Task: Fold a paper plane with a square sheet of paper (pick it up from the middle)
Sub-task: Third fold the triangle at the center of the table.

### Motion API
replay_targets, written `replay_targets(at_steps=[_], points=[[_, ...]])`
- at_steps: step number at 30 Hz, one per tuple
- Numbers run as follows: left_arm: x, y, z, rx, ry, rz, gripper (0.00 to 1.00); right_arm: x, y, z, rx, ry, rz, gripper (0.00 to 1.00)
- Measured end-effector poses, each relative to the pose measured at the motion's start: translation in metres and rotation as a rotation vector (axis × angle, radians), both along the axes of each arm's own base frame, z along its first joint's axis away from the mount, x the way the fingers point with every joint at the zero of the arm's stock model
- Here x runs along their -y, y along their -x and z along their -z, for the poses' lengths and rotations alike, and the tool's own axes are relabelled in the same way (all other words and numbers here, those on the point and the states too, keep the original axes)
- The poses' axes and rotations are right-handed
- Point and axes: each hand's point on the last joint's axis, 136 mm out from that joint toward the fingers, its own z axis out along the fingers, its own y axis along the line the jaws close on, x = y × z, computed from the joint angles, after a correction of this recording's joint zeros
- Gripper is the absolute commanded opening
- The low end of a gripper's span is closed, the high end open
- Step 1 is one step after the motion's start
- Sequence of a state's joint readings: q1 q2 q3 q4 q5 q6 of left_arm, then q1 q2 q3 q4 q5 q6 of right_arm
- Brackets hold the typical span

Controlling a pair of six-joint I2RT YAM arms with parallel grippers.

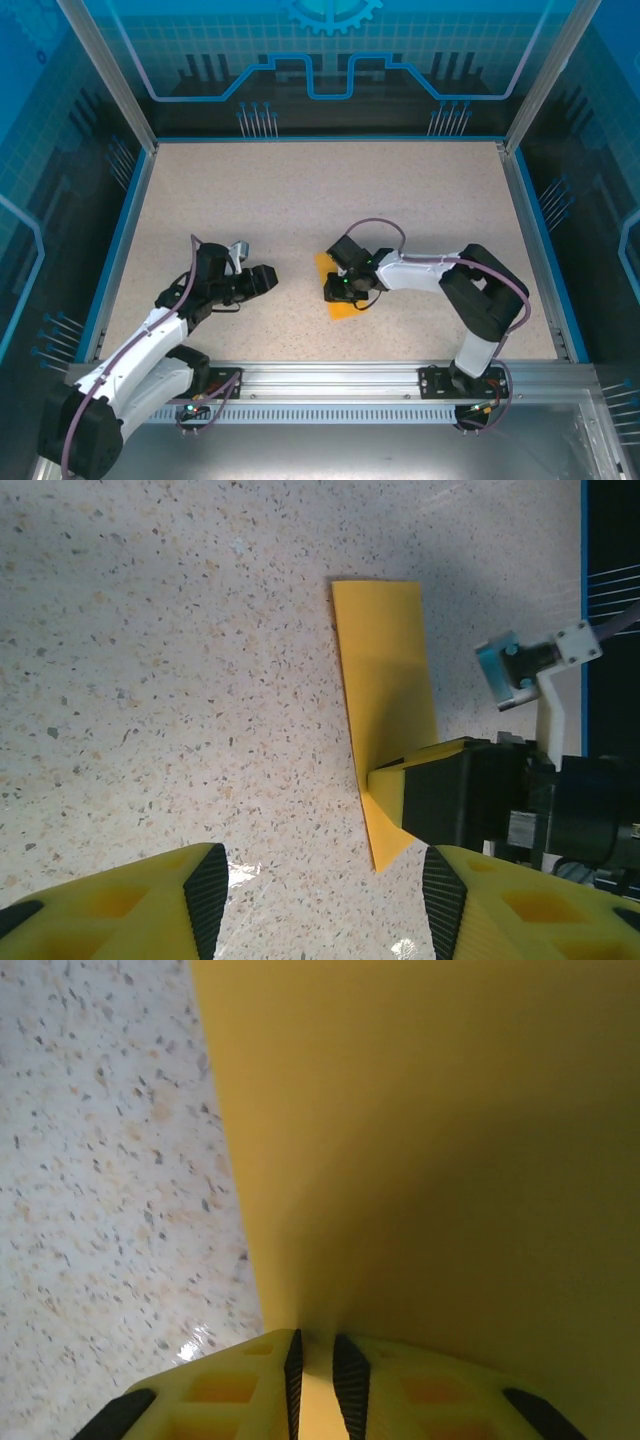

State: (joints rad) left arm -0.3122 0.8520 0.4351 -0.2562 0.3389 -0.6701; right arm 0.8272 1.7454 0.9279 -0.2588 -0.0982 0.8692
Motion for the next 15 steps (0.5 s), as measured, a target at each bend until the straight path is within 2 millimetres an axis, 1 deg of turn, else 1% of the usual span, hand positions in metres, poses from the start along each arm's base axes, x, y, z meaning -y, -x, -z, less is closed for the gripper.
replay_targets(at_steps=[1,3,7,10,12,15], points=[[0.000,0.000,0.001,-0.004,-0.004,0.002,0.58,-0.008,-0.003,-0.004,0.023,-0.004,0.008,0.24],[0.000,0.000,0.003,-0.004,-0.011,0.009,0.58,-0.020,-0.001,-0.001,0.029,-0.009,0.030,0.24],[0.000,0.001,0.004,-0.006,-0.014,0.012,0.58,-0.033,-0.001,-0.001,0.025,-0.048,0.147,0.24],[0.000,0.002,0.005,-0.014,-0.012,0.017,0.58,-0.037,-0.002,-0.003,0.040,-0.080,0.216,0.29],[0.001,0.004,0.005,-0.020,-0.011,0.021,0.58,-0.040,0.000,-0.006,0.060,-0.081,0.219,0.30],[0.002,0.005,0.005,-0.026,-0.005,0.028,0.58,-0.033,0.004,-0.017,0.096,-0.049,0.210,0.40]])
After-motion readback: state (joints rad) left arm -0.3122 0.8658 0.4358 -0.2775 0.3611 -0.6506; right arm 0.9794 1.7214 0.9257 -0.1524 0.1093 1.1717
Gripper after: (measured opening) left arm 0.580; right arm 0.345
